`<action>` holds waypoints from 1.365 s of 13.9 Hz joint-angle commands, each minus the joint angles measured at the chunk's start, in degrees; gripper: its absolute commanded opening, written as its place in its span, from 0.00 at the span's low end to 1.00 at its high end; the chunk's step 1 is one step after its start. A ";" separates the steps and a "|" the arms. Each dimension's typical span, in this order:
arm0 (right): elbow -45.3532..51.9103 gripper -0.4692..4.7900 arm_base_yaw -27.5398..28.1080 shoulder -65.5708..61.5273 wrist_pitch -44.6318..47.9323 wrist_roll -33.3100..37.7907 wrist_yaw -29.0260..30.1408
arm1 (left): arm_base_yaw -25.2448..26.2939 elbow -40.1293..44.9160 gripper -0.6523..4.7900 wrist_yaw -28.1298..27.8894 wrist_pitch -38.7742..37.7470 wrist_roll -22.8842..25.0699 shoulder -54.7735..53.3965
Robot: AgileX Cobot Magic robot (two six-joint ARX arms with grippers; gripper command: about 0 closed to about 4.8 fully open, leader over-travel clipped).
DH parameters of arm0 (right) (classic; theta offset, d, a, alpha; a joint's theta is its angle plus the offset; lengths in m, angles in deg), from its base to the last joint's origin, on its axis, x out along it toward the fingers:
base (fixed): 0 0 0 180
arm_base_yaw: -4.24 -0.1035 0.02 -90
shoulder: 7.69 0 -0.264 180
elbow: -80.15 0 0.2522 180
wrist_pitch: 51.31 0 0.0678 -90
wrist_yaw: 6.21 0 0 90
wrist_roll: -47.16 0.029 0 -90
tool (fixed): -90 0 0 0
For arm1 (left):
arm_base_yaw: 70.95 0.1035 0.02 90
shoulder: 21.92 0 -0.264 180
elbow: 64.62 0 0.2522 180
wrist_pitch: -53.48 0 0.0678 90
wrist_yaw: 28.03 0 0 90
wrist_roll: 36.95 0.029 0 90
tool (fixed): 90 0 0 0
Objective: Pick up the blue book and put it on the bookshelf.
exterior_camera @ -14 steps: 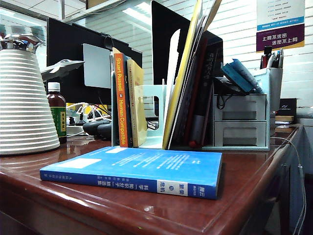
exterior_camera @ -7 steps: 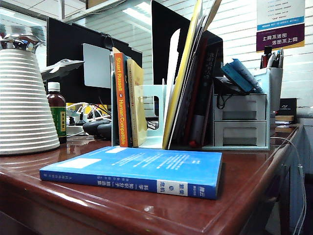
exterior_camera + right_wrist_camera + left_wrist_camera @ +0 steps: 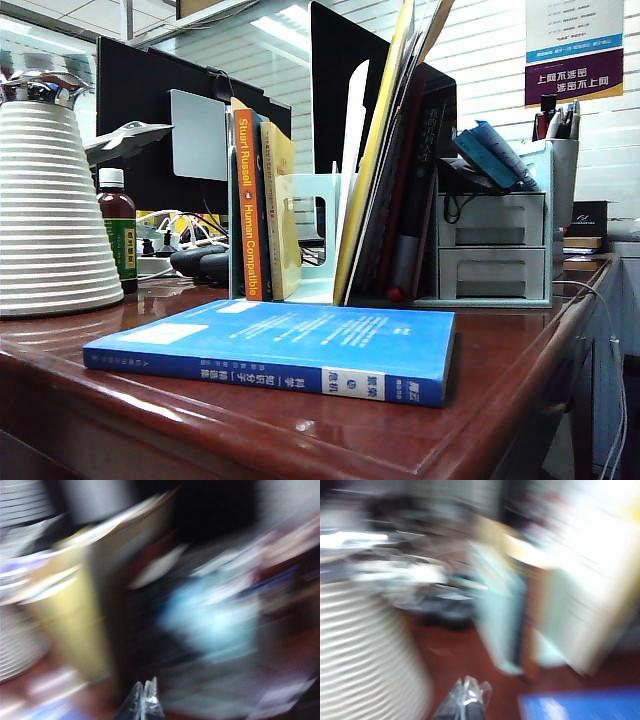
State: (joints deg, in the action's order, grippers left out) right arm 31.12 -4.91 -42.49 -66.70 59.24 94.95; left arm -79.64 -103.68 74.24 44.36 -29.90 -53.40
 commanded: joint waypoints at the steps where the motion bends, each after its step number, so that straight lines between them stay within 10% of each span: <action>1: -1.70 0.08 -2.34 -11.30 0.28 11.02 12.09 | -9.64 -2.56 0.11 1.01 1.07 9.42 -8.13; 4: -1.79 0.08 -7.15 -21.07 0.48 18.36 12.98 | -22.23 -2.58 0.14 -8.39 1.01 17.38 -15.69; 7: -1.79 0.08 -8.74 -28.55 3.45 18.36 12.96 | -29.38 -2.56 1.00 -13.55 0.39 21.94 -21.31; 11: -1.79 0.08 -8.68 -37.86 9.38 19.85 10.78 | -33.22 -2.49 1.00 -23.02 -10.01 36.00 -26.08; 19: -1.97 0.08 -8.66 -54.71 23.21 25.97 5.14 | -33.22 -2.32 1.00 -21.05 -10.23 35.89 -34.29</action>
State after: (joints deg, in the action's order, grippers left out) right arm 29.48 -13.50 -96.28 -45.43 83.50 100.00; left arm -112.82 -106.00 52.91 33.13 5.90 -87.48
